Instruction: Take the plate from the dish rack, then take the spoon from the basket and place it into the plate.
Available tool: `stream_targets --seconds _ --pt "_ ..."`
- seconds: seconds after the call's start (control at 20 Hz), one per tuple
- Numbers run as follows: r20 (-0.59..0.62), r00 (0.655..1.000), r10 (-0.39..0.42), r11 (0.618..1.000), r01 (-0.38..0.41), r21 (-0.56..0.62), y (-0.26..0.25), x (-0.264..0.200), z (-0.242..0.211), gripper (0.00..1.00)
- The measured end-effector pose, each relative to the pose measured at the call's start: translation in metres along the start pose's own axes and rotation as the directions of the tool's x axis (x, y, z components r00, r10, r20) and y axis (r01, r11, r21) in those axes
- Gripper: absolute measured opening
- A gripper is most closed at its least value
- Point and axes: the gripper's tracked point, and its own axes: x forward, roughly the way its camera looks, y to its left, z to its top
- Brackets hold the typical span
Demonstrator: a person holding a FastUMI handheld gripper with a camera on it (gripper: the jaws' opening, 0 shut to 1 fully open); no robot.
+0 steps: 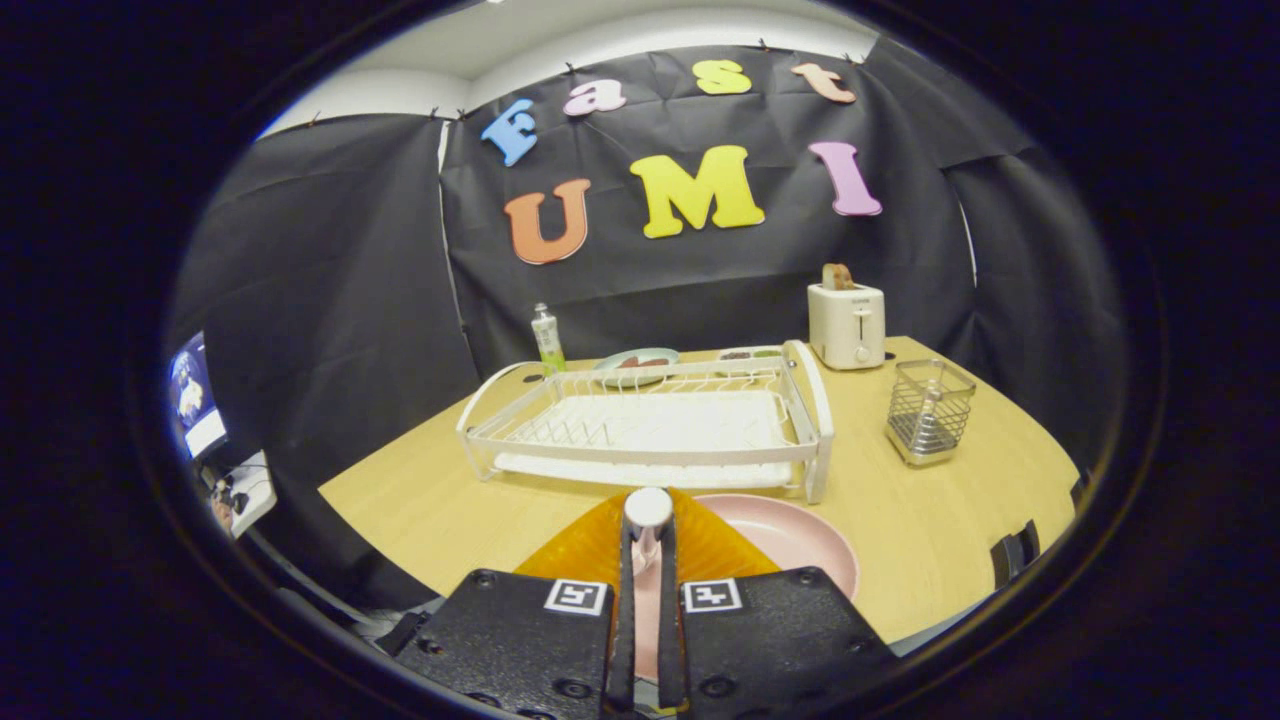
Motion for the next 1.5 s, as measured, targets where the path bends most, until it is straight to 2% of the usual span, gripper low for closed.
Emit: stream_targets --seconds 0.25,0.35,0.4,0.55,0.6,0.9,1.2,1.4,1.5 --pt "-0.010 1.000 0.016 1.000 -0.015 0.023 -0.004 0.002 0.003 0.16" --pt "-0.014 1.000 -0.019 1.000 0.019 -0.010 -0.011 0.000 0.005 0.18" --pt "0.010 0.996 -0.085 0.996 0.085 -0.028 -0.022 -0.001 0.011 0.35" --pt "0.106 0.974 -0.199 0.976 0.207 -0.072 -0.038 -0.023 0.035 0.87" --pt "0.139 0.966 -0.219 0.971 0.230 -0.068 -0.043 -0.025 0.042 1.00" --pt "0.239 0.948 -0.212 0.976 0.219 0.000 -0.040 -0.080 0.086 1.00" --pt "0.372 0.873 -0.315 0.938 0.346 -0.017 -0.054 -0.155 0.133 1.00" --pt "0.446 0.839 -0.313 0.943 0.331 0.039 -0.051 -0.204 0.158 1.00" --pt "0.449 0.826 -0.340 0.932 0.361 0.040 -0.059 -0.221 0.165 1.00"
